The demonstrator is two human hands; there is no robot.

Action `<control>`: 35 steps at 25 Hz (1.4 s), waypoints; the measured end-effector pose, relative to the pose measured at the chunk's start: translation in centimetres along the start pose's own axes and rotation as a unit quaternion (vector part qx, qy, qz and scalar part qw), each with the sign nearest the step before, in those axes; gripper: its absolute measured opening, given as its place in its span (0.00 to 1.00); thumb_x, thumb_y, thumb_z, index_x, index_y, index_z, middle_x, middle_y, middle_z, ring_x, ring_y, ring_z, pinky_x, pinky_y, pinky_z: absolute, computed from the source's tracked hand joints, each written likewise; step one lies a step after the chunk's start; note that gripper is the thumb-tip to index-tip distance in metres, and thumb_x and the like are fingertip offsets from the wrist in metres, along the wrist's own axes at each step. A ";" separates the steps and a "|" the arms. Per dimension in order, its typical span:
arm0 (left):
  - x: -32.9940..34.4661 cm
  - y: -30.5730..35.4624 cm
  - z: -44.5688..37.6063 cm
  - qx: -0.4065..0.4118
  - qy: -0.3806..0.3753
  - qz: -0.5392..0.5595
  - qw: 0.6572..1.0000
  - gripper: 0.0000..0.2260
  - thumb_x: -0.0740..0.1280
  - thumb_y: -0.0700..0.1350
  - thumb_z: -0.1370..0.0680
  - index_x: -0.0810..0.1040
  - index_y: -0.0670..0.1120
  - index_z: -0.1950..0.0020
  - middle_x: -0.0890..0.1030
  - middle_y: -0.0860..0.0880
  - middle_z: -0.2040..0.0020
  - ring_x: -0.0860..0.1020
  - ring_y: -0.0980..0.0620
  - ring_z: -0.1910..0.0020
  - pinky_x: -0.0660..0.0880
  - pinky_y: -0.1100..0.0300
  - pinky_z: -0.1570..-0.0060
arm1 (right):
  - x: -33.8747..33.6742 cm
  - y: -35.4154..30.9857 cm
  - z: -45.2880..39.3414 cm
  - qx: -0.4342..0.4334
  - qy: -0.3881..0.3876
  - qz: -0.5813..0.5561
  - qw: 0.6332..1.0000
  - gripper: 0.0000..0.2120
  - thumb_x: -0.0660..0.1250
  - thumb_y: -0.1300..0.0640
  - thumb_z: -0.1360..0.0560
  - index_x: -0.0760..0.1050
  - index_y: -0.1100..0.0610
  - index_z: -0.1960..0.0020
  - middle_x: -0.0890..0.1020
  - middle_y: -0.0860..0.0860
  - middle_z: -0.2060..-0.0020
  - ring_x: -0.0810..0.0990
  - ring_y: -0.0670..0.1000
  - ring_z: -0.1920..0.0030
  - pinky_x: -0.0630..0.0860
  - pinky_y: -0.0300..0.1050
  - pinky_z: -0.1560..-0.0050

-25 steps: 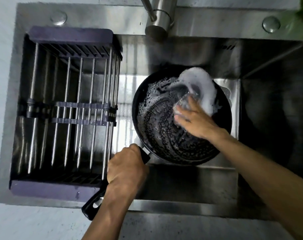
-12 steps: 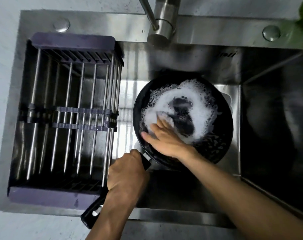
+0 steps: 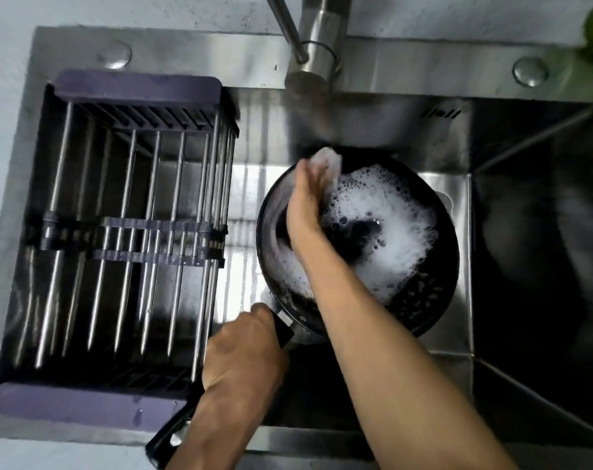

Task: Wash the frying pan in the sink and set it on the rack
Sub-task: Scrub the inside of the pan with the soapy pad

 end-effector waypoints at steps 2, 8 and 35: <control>0.0 0.0 -0.3 0.009 0.000 -0.002 1.000 0.14 0.64 0.46 0.27 0.72 0.50 0.42 0.79 0.48 0.47 0.80 0.45 0.48 0.73 0.56 0.55 | -0.8 0.2 -1.9 0.050 0.108 0.036 0.992 0.33 0.47 0.39 0.16 0.42 0.53 0.19 0.39 0.51 0.19 0.38 0.51 0.20 0.35 0.55 0.23; -0.2 0.3 -0.3 -0.003 -0.014 0.013 1.000 0.15 0.65 0.46 0.27 0.72 0.49 0.40 0.78 0.48 0.45 0.79 0.46 0.44 0.74 0.55 0.50 | 1.7 -0.1 1.2 -0.046 -0.026 0.011 0.999 0.32 0.46 0.37 0.18 0.46 0.51 0.19 0.46 0.49 0.19 0.45 0.50 0.20 0.44 0.60 0.21; 0.0 -0.5 -0.5 0.004 -0.003 0.028 1.000 0.16 0.67 0.46 0.31 0.75 0.49 0.43 0.80 0.47 0.50 0.79 0.44 0.50 0.69 0.56 0.59 | -19.5 6.6 10.3 -0.117 -0.344 0.723 0.587 0.40 0.34 0.29 0.26 0.65 0.45 0.25 0.64 0.47 0.23 0.57 0.51 0.22 0.52 0.53 0.23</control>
Point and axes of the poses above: each hand's wrist, its own z-axis away from the middle knuckle, its own x-axis out of the palm, y = z × x, the point moved 6 cm from there along -z, towards the middle knuckle
